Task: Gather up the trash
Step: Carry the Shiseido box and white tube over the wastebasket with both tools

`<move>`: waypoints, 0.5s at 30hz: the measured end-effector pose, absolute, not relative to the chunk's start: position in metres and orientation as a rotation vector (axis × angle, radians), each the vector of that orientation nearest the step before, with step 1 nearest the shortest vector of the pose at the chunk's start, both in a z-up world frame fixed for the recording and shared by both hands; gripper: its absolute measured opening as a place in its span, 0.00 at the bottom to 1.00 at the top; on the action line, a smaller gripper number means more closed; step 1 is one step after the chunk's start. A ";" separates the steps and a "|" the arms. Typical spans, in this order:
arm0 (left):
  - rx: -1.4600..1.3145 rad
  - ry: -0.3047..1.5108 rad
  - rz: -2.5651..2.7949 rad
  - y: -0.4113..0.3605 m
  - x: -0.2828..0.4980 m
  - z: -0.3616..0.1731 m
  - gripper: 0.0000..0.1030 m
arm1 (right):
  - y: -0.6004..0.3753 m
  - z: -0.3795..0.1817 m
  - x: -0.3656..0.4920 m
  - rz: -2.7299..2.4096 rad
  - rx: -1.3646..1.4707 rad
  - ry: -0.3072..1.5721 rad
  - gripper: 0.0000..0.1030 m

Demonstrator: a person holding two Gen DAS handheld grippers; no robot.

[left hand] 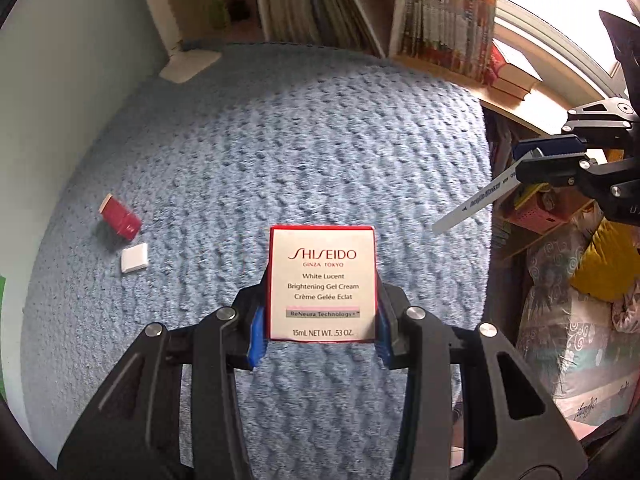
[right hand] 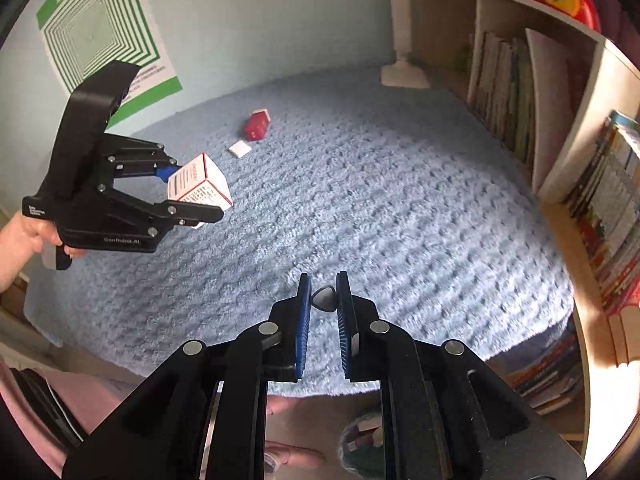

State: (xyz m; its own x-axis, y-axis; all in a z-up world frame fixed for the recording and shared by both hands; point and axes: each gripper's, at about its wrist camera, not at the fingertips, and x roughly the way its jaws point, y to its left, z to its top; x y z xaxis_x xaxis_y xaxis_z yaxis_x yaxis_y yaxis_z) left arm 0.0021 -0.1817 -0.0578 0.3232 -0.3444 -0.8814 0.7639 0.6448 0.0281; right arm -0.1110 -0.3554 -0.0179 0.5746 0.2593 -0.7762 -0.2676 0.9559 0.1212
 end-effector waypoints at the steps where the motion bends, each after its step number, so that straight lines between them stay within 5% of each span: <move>1: 0.499 0.993 -0.784 -0.191 -0.004 -0.057 0.37 | -0.364 -0.015 -0.121 0.288 0.001 0.900 0.13; 15: 0.685 0.985 -1.086 -0.330 -0.117 -0.079 0.37 | -0.469 -0.035 -0.268 0.003 0.181 0.900 0.13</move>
